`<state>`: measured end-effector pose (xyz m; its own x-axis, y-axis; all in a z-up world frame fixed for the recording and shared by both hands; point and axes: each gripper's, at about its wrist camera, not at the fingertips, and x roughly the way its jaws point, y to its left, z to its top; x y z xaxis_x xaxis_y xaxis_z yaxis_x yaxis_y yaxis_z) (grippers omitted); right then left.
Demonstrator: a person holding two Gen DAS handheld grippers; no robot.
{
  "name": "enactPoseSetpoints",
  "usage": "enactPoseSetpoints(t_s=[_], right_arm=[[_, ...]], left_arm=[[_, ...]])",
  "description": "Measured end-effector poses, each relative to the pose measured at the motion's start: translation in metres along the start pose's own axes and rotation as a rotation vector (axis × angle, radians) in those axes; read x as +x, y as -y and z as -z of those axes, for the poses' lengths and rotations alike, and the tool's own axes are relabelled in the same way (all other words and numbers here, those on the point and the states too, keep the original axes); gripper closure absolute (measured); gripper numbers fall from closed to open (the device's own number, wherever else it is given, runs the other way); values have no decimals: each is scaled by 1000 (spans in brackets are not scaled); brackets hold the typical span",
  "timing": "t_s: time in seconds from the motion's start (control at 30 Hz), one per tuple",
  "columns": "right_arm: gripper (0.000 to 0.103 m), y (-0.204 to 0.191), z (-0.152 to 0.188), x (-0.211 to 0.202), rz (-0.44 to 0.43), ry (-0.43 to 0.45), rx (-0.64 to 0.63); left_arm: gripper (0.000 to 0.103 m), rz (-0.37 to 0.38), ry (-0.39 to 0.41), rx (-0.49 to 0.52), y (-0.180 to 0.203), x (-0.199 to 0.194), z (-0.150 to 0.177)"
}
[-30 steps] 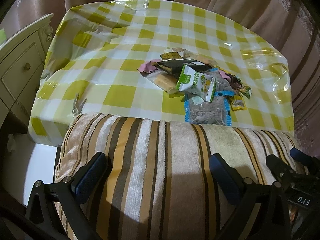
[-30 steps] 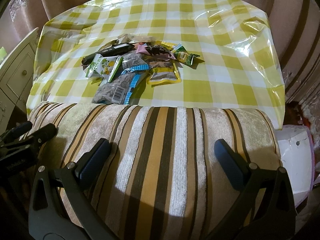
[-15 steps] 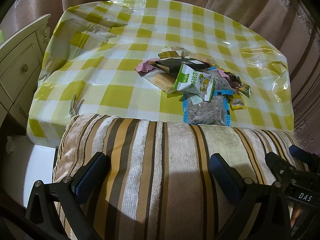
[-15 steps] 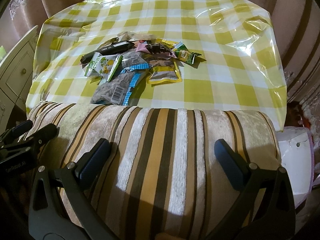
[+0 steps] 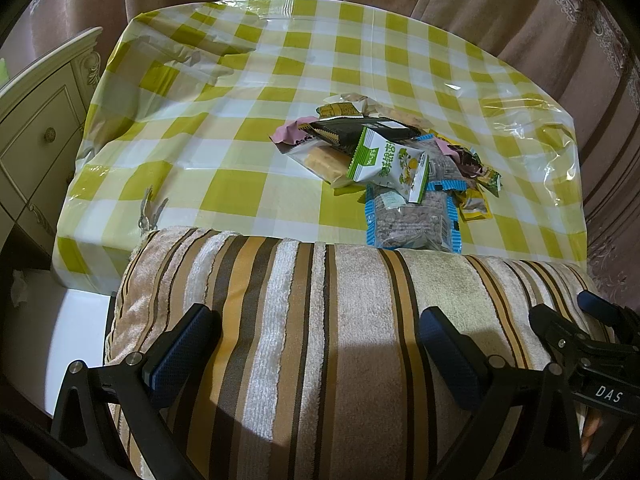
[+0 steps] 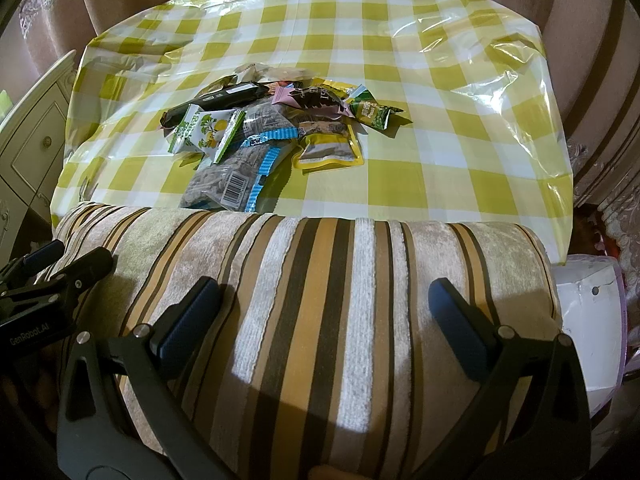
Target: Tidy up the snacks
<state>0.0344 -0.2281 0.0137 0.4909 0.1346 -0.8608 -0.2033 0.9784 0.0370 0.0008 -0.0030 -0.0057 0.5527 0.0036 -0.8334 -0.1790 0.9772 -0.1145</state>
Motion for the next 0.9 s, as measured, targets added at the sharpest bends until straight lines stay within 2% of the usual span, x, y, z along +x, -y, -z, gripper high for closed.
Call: enactPoseSetpoints(t_s=[0.9], right_arm=[[0, -1, 1, 1, 5, 0, -3]], left_arm=[[0, 0, 0, 0, 0, 0, 0]])
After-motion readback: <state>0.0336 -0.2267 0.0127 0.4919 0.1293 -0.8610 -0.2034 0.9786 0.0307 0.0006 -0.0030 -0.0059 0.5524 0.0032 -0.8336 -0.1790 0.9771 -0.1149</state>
